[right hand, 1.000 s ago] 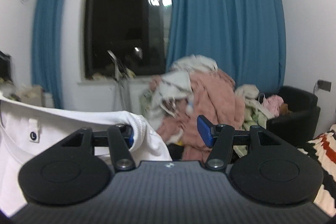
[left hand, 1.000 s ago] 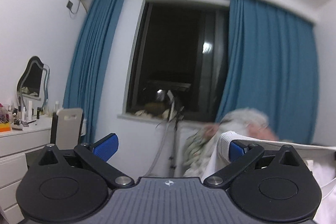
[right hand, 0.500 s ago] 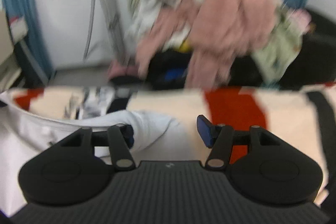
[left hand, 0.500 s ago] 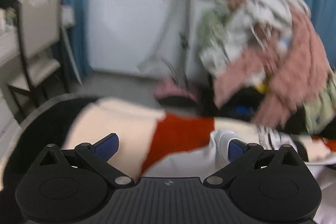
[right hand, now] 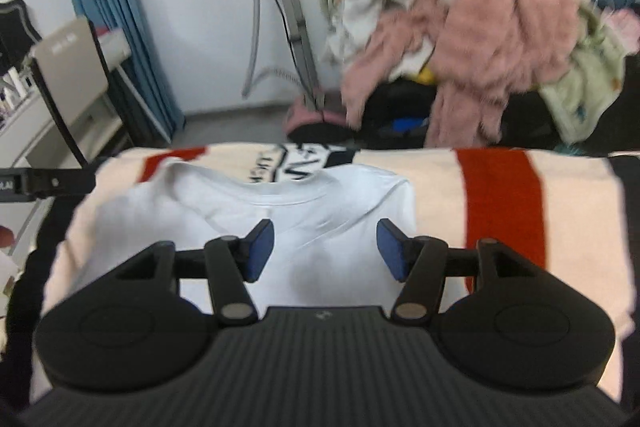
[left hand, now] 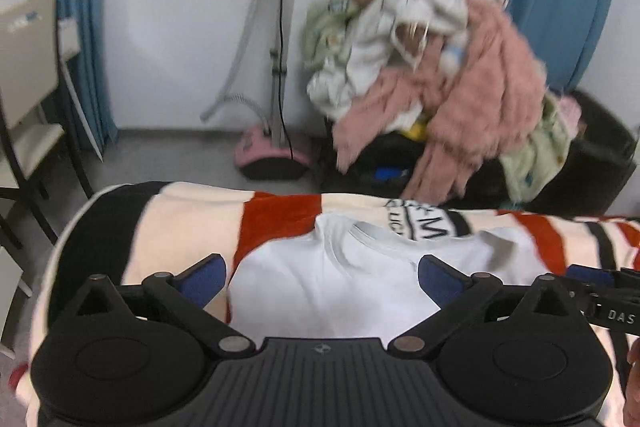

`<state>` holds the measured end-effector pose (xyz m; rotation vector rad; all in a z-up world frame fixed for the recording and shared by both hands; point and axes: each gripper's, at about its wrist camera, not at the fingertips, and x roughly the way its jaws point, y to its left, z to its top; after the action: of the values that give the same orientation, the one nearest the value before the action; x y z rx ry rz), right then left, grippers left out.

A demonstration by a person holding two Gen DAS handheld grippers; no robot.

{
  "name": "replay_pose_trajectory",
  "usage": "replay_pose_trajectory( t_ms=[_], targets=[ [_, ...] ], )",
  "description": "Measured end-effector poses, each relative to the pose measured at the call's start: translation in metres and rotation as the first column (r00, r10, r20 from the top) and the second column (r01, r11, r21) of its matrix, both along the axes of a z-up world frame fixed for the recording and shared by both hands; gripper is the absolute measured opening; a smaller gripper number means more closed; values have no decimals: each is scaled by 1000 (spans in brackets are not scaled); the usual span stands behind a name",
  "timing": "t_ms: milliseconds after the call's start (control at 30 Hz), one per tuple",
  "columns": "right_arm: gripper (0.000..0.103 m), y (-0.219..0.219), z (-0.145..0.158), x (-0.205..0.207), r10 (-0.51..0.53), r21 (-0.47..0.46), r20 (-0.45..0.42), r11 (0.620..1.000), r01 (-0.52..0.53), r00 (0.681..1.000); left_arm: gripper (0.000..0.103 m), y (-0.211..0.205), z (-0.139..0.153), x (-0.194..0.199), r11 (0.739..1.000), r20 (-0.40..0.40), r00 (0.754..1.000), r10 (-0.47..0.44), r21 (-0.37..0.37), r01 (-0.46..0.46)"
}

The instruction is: Fold clothes

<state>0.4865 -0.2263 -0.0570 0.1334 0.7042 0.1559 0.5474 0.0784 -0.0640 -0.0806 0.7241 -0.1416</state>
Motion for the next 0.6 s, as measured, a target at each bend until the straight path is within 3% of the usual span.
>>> replay_pose_trajectory(
  t_ms=[167,333,400,600],
  targets=[
    [59,-2,37,-126,-73,64,110,996,66,991,103,0,26,-137,998,27,999,30,-61,-28],
    [60,-6,51,-265,-138,95,179,988,123,974,103,-4,18,-292,998,26,1000,-15,-55,17],
    [60,-5,50,-314,-158,98,205,985,141,966,101,-9,14,-351,995,5,999,-36,-97,37],
    [61,-25,43,-425,-237,240,253,955,176,938,95,-32,-18,-444,962,-61,988,-142,-245,123]
  ],
)
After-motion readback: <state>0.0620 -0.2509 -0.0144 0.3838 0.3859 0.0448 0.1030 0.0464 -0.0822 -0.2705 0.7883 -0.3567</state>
